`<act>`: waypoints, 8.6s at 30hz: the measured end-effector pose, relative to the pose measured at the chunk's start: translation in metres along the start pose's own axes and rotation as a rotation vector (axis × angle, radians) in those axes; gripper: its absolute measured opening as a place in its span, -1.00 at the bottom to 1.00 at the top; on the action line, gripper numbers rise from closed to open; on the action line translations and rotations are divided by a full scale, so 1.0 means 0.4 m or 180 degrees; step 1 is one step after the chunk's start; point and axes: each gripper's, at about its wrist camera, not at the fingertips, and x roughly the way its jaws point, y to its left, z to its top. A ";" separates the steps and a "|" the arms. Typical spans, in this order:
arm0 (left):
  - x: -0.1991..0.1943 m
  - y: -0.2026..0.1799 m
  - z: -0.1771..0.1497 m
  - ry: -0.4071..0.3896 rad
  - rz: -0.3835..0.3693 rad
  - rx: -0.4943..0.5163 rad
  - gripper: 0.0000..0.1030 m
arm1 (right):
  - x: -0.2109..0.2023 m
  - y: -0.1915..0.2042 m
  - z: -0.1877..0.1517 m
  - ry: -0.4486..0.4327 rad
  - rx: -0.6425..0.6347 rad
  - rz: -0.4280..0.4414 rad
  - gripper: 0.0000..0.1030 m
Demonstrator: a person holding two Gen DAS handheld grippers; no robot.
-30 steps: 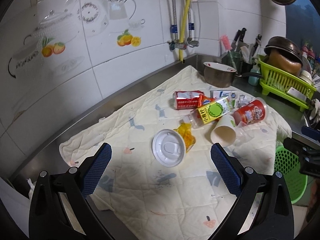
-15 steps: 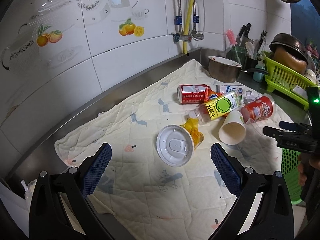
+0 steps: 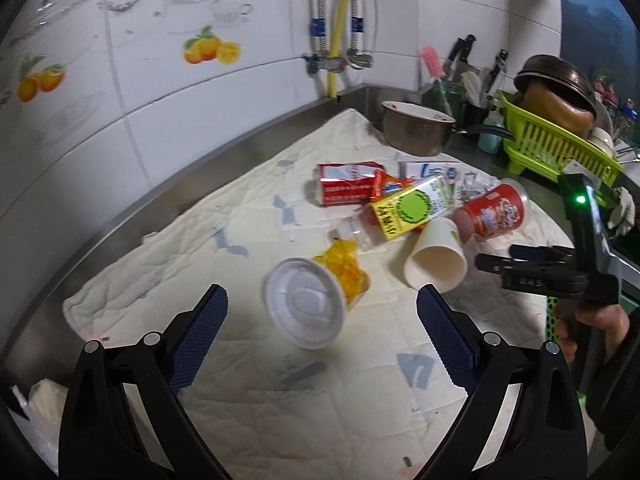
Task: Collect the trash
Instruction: 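Grasp the clear plastic cup with the right gripper while the left gripper grasps the white paper cup, then carry both cups over the green basket and open both grippers to drop them, then grasp the white plastic lid by its rim with the left gripper, then grasp the yellow snack bag with the right gripper while the left gripper holds the lid, then drop the yellow bag into the green basket with the right gripper while the left gripper drops the lid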
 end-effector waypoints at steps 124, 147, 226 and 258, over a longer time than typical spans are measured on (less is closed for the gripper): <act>0.103 -0.355 0.019 0.0556 -0.1035 0.0450 0.44 | -0.443 -0.237 -0.305 -0.0508 0.0446 -0.1017 0.40; 0.206 -0.016 -0.080 0.0471 0.0322 -0.0074 0.20 | -0.286 -0.050 -0.142 -0.0466 -0.0080 -0.0457 0.40; 0.008 -0.029 0.010 -0.0017 -0.0697 -0.0099 -0.93 | -0.208 0.100 -0.167 -0.0291 0.0202 0.0056 -0.03; 0.124 -0.767 -0.127 0.0943 -0.2249 0.1155 -0.92 | -0.471 -0.404 -0.539 -0.0290 0.1346 -0.1424 0.41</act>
